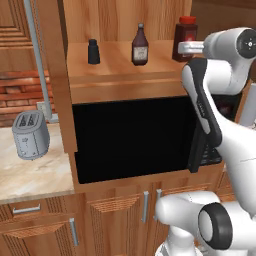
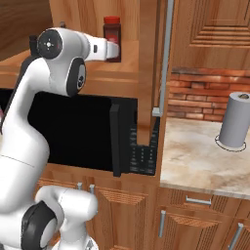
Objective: Collect the paprika, ketchup, and shaker from the cabinet and place them next to the stove.
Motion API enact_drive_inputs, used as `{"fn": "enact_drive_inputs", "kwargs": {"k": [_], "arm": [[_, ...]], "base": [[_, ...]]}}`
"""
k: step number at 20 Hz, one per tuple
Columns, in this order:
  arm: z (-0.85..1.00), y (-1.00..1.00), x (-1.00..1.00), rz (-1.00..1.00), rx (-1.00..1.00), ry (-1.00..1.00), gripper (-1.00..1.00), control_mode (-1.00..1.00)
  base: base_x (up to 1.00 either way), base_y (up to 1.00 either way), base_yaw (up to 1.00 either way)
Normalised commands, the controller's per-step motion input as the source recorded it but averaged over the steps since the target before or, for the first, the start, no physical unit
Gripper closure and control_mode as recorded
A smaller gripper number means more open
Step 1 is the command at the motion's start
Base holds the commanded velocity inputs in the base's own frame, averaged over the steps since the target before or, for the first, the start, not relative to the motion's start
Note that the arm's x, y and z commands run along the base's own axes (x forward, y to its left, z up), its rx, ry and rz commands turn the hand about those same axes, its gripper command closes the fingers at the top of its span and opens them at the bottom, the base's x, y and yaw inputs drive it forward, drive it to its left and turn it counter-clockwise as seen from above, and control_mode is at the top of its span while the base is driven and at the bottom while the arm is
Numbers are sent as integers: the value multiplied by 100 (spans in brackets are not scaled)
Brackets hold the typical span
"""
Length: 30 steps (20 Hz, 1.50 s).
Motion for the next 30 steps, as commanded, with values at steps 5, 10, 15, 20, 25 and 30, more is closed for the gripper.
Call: {"fn": "enact_drive_inputs", "kwargs": {"k": [5,10,15,20,25,30], "arm": [[23,-6,29,1,0,1,-100,-100],[0,0,17,0,0,0,-100,-100],[0,-6,25,4,0,0,-100,-100],[0,-5,18,10,0,0,-100,-100],[0,-26,6,8,0,0,-100,-100],[0,-20,3,3,0,0,-100,-100]], "base": [[0,0,0],[0,0,0],[0,0,0],[0,0,0],[0,0,0],[0,0,0]]}}
